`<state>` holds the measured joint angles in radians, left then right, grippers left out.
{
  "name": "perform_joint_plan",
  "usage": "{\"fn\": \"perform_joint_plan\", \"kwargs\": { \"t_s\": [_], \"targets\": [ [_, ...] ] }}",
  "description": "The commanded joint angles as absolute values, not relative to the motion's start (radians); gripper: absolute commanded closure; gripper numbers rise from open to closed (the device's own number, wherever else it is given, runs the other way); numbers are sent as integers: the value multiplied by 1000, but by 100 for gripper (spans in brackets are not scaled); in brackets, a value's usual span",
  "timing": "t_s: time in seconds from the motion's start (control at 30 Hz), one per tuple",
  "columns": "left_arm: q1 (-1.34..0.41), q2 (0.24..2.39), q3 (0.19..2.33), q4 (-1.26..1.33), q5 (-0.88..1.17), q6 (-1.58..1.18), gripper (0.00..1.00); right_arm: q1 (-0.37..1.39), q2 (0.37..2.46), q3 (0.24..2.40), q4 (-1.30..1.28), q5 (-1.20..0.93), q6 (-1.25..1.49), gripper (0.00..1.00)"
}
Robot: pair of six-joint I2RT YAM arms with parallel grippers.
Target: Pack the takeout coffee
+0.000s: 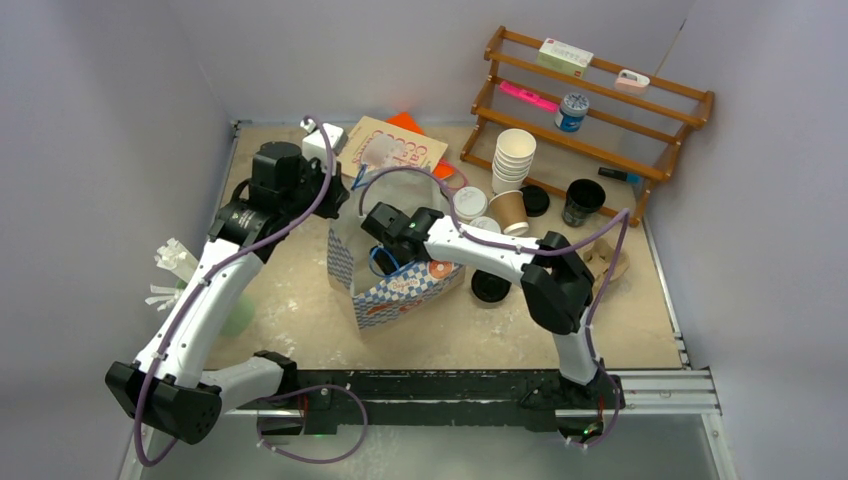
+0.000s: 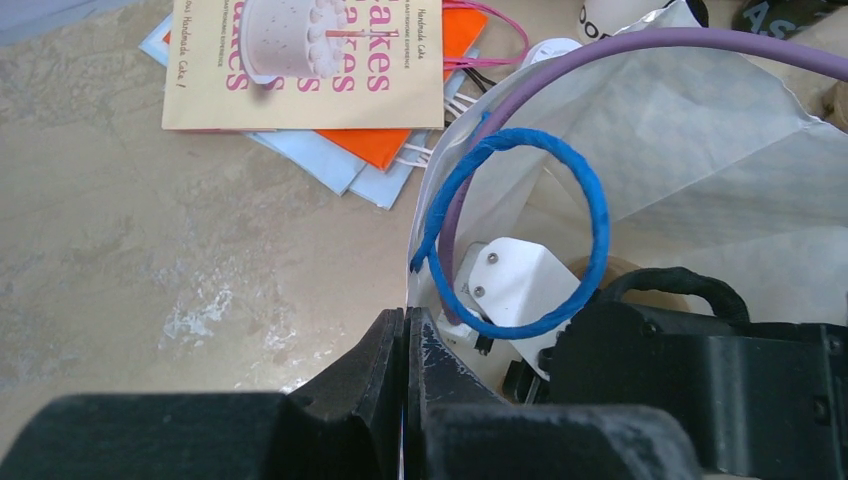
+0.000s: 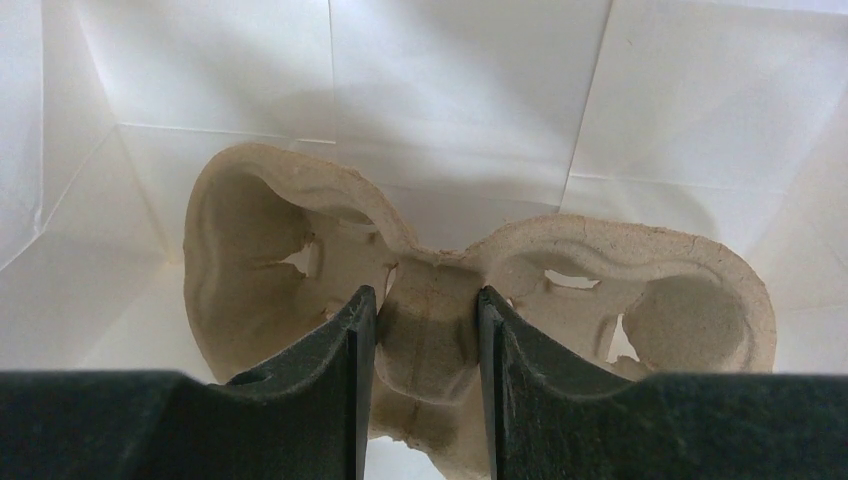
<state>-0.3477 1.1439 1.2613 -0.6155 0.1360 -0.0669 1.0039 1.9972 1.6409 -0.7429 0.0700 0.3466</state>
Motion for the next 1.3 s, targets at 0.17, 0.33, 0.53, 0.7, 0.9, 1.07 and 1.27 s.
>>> {"fn": "perform_joint_plan", "kwargs": {
  "t_s": [0.17, 0.33, 0.53, 0.7, 0.9, 1.07, 1.27],
  "targets": [
    [-350, 1104, 1259, -544, 176, -67, 96, 1003, 2041, 1640, -776, 3, 314, 75],
    [-349, 1058, 1310, -655, 202, -84, 61, 1002, 2028, 1639, -760, 14, 330, 75],
    [-350, 891, 1310, -739, 288, -147, 50, 997, 2026, 1653, -755, 27, 337, 75],
    [-349, 836, 1212, -670, 649, -193, 51, 997, 2022, 1652, -748, 29, 342, 75],
    [-350, 866, 1161, -722, 666, -152, 29, 997, 2022, 1661, -746, 23, 348, 75],
    [-351, 897, 1116, -685, 684, -184, 33, 997, 2020, 1662, -747, 20, 351, 75],
    [-355, 902, 1081, -622, 725, -223, 50, 996, 2022, 1661, -748, 20, 352, 75]
  ]
}}
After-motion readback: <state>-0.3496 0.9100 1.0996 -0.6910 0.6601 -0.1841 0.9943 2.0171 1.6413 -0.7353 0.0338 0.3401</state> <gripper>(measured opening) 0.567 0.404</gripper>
